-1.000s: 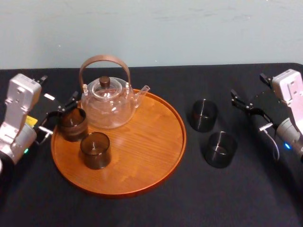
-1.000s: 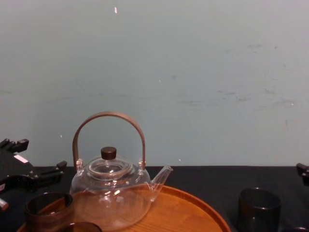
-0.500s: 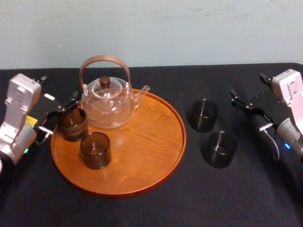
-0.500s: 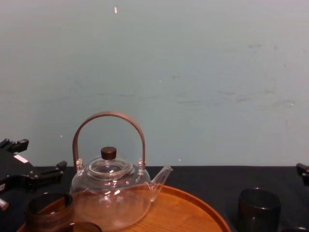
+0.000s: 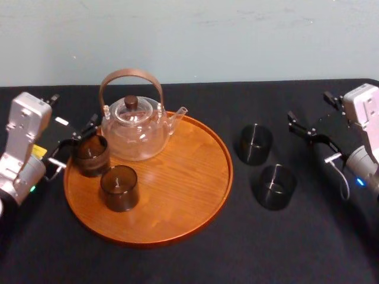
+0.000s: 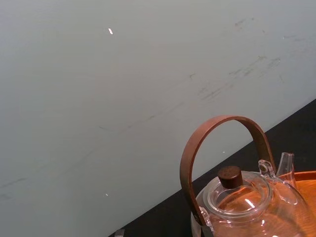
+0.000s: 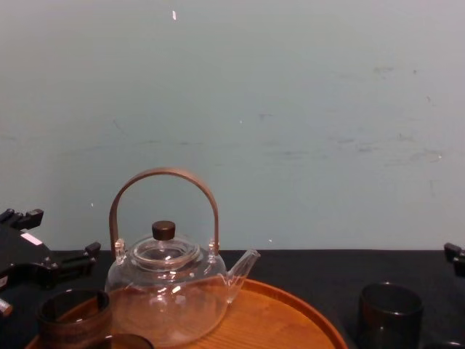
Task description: Pick up the glass from the table and place it on the tray.
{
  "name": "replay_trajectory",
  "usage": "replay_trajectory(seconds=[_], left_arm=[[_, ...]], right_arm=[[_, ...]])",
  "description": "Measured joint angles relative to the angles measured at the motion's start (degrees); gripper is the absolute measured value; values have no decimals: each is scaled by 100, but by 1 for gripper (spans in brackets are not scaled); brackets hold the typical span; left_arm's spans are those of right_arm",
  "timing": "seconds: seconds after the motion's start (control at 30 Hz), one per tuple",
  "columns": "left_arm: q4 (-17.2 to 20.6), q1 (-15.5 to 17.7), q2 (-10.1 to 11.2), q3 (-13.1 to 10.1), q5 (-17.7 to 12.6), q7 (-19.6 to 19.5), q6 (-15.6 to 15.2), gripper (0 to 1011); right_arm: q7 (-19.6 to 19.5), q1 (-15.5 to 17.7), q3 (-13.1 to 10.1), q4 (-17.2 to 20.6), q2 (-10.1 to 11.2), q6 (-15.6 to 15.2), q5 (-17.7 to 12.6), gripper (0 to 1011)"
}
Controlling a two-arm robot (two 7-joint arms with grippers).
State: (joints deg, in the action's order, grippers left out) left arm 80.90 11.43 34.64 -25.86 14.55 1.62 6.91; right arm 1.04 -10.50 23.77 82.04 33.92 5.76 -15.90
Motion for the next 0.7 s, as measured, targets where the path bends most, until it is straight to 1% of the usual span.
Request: replay_trajectory(seconds=[0.07,0.13,0.23,0.33,0.43,0.5,0.6,0.67,0.7], left_arm=[[0,0,0,0,0,0,0,1001],[0,1,0,0,0,0,0,1001],[0,0,0,0,0,0,0,1001],[0,0,0,0,0,0,0,1001],[0,0,0,0,0,0,0,1001],[0,1,0,0,0,0,0,1001],[0,1,0,0,0,0,0,1001],[0,0,0,0,0,0,0,1001],[0,0,0,0,0,0,0,1001]], right_arm=[[120,59,-71,91,20,-81,-115,1002],[154,83,-95,126,28,-107,-157,1002],[362,227,-224,332,92,-246,-380,1002],[502,348,-316,488,154,-339,-534,1002],[717,577,-457,756,283,-489,-761,1002],[792,679,-513,867,339,-543,-833,1002],[955,933,-651,1122,482,-656,-981,1002],[991,980,-673,1167,510,-678,-1007,1002],[1054,1076,-717,1259,570,-716,-1045,1002]])
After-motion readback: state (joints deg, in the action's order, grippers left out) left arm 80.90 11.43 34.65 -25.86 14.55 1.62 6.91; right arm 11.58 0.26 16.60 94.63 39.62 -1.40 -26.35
